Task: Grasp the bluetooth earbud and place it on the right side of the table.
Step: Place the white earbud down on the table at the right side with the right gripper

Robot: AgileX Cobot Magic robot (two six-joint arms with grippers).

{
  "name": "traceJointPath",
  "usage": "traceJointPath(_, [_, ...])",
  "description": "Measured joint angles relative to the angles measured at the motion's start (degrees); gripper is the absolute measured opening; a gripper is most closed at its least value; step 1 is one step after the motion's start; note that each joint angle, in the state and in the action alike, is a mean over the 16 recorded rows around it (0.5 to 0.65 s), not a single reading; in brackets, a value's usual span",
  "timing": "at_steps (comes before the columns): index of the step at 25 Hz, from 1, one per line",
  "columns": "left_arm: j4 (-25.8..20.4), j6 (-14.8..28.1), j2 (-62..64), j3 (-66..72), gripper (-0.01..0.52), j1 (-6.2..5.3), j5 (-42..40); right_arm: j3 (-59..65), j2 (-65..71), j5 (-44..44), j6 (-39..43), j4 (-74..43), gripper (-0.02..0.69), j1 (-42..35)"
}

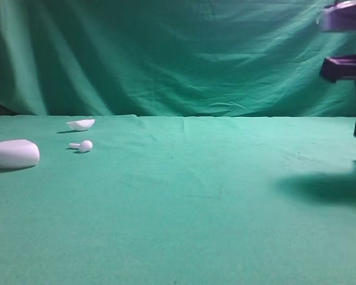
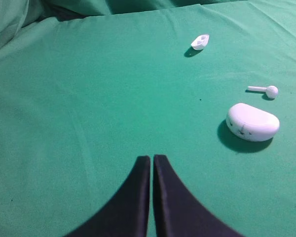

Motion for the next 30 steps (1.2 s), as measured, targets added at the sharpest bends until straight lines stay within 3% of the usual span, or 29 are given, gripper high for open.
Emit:
traceJointPath(7, [0.0, 0.0, 0.0, 0.0, 0.0, 0.0, 0.0, 1.92, 4.37, -6.92, 0.04, -0.32, 0.124, -0.03])
traceJointPath(14, [0.0, 0.0, 0.0, 0.0, 0.0, 0.0, 0.0, 1.54, 6.05, -8.18, 0.1, -0.3, 0.29, -0.03])
traceJointPath(20, [0.0, 0.0, 0.0, 0.0, 0.0, 0.0, 0.0, -1.01, 3.26, -3.15, 0.12, 0.71, 0.422, -0.03])
traceJointPath(24, [0.0, 0.0, 0.0, 0.0, 0.0, 0.0, 0.0, -3.41, -1.16, 2.41, -0.16, 2.22, 0.398, -0.03])
traceJointPath(30, [0.0, 0.0, 0.0, 0.0, 0.0, 0.0, 0.0, -6.59, -12.63, 13.19, -1.52, 5.35, 0.226, -0.03])
